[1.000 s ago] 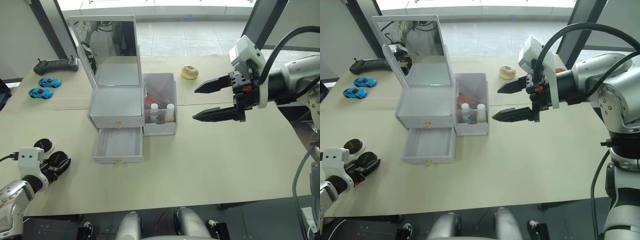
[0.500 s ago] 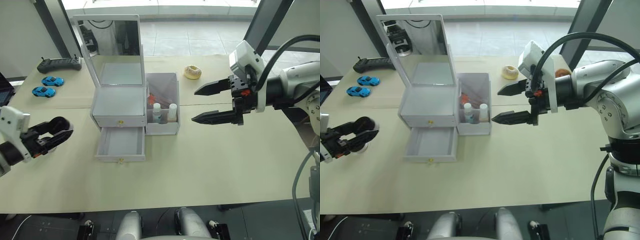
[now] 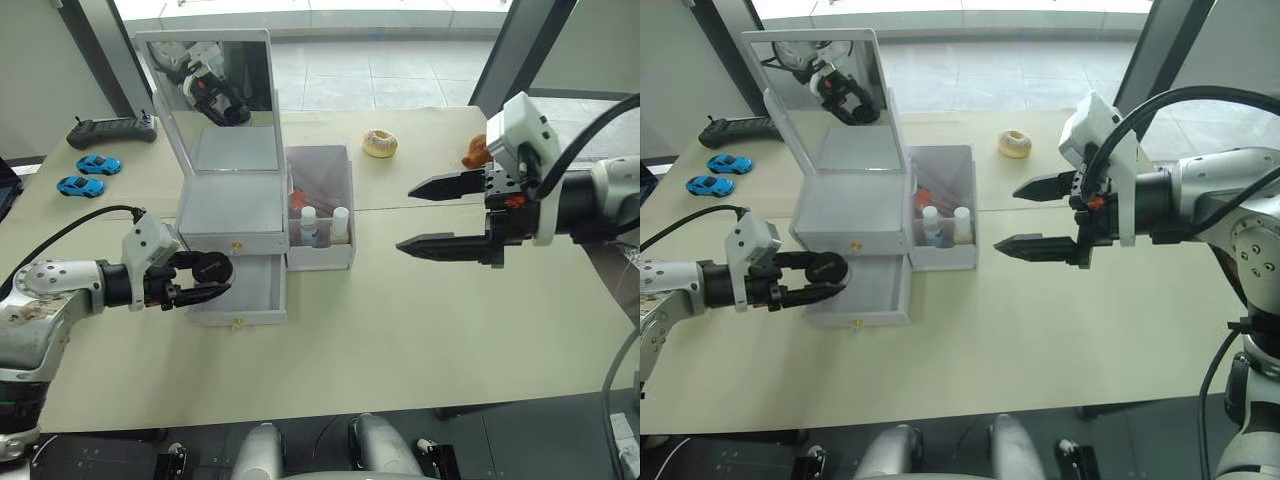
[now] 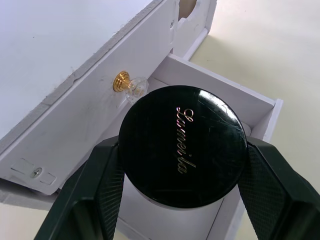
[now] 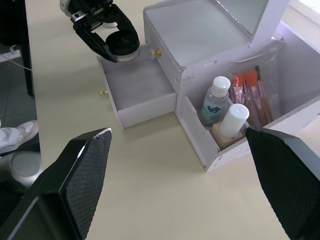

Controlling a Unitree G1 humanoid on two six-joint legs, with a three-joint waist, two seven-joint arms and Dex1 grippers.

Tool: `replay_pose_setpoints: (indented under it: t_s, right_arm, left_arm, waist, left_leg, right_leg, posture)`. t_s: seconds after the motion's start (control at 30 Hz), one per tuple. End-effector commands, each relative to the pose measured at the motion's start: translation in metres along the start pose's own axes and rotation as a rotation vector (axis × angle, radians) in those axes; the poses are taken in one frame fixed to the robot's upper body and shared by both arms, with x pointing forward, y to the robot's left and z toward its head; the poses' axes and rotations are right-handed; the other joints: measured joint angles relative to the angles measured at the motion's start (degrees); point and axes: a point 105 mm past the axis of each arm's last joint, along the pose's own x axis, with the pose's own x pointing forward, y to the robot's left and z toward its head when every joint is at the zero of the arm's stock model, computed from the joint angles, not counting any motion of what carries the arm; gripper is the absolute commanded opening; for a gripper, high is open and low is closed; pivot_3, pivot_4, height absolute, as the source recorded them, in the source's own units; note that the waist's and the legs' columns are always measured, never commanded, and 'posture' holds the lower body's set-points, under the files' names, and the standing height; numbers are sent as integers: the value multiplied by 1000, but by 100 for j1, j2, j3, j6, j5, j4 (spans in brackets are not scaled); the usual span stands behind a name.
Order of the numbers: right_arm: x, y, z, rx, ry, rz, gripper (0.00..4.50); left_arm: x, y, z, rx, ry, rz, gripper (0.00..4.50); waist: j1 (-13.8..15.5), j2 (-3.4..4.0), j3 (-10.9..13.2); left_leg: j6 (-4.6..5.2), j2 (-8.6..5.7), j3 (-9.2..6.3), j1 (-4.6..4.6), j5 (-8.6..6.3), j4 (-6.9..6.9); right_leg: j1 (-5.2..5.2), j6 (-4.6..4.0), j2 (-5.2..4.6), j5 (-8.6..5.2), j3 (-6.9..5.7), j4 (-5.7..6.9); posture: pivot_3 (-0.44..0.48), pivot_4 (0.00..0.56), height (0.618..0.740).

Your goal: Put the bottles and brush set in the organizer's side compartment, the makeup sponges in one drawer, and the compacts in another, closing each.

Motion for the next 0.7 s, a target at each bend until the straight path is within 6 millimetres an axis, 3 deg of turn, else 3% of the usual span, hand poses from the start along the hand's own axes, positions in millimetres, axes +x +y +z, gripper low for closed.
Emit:
replay_pose_setpoints:
  t_s: [0.03, 0.33, 0.7]
  right_arm:
    - [-9, 2, 9, -34, -26, -44, 4500]
    - [-10, -1, 8, -30, -37, -77, 4500]
    - [-8, -6, 12, -40, -62, -104, 4500]
  left_arm:
    - [0, 4, 1, 49, 8, -3, 2904]
    - [7, 1, -19, 54, 40, -20, 2904]
    - [9, 0, -23, 33, 36, -13, 2904]
  waist:
    - [-3, 0, 0]
    - [9, 0, 0]
    - [9, 0, 0]
  left_leg:
    - [0, 0, 0, 1, 0, -1]
    - [0, 1, 0, 0, 0, 2]
    - [0, 1, 0, 0, 0, 1]
  right_leg:
    - [0, 0, 0, 0, 0, 0]
    - [2, 3, 1, 0, 1, -1]
    - [2, 3, 0, -1, 2, -1]
  posture:
    - [0, 150, 740]
    - [0, 150, 740]
    - [0, 150, 740]
